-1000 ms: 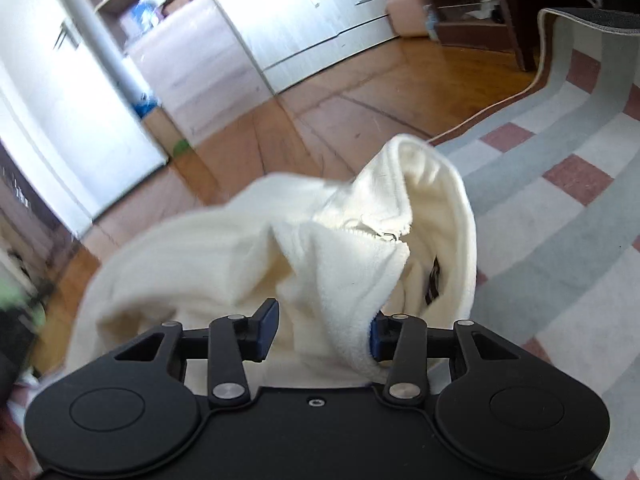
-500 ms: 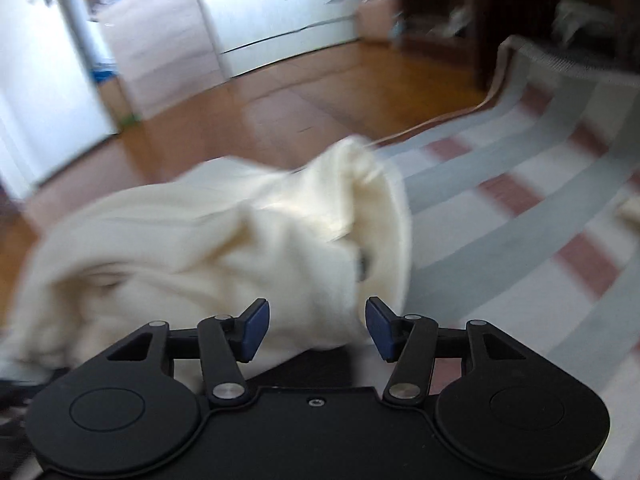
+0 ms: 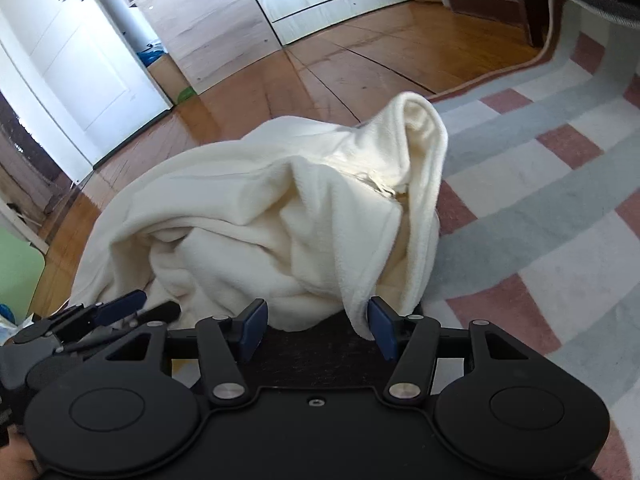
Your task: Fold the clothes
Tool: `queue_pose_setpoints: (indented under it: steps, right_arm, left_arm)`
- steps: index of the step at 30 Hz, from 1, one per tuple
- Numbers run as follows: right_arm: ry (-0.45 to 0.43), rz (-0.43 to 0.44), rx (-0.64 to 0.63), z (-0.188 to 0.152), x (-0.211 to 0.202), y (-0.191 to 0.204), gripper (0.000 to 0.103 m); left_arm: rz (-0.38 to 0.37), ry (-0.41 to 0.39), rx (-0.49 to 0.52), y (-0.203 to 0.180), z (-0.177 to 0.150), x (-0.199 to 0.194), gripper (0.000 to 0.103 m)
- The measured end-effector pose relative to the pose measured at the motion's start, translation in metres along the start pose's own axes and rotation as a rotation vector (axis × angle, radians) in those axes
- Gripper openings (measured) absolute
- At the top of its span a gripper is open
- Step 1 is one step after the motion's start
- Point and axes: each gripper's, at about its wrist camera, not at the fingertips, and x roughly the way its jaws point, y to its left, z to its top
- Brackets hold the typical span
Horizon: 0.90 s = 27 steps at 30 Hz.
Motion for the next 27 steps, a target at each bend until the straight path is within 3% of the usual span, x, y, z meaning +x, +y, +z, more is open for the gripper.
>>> queue_pose_setpoints:
  steps: [4,10,15,18,20,22,23,25,26,27]
  right_arm:
    - [0.004,-0.069,-0.040,-0.004,-0.001,0.001,0.061]
    - [-0.002,-0.080,-0.034,-0.003,0.000,0.000,0.061]
    - [-0.022,-0.060,-0.047,-0.003,-0.005,0.004,0.061]
    - [-0.044,-0.045,-0.027,-0.002,-0.012,0.002,0.061]
    - [-0.047,-0.044,-0.040,-0.002,-0.013,0.001,0.061]
    - [-0.064,-0.090,-0.148,-0.001,-0.010,0.009,0.061]
    - [-0.081,-0.138,-0.253,-0.001,-0.006,0.017,0.061]
    - [-0.070,-0.236,-0.476,0.001,0.013,0.033,0.061]
    - [-0.053,-0.269,-0.537,0.003,0.022,0.038,0.061]
    - [-0.035,-0.275,-0.550,0.007,0.028,0.040,0.061]
  left_arm:
    - [0.006,-0.001,-0.021,0.002,0.007,0.006,0.052]
    - [-0.022,0.024,-0.017,0.004,0.008,0.015,0.064]
    - [-0.014,0.000,-0.084,0.010,0.007,0.016,0.064]
    - [-0.041,0.034,-0.143,0.013,0.010,0.025,0.064]
    - [-0.049,0.047,-0.127,0.012,0.011,0.030,0.064]
    - [-0.057,0.058,-0.108,0.011,0.013,0.036,0.070]
    - [-0.063,0.062,-0.095,0.011,0.014,0.038,0.077]
    - [-0.078,0.076,-0.067,0.011,0.018,0.045,0.077]
    - [-0.088,0.078,-0.067,0.013,0.019,0.047,0.071]
    - [-0.093,0.080,-0.072,0.014,0.020,0.047,0.058]
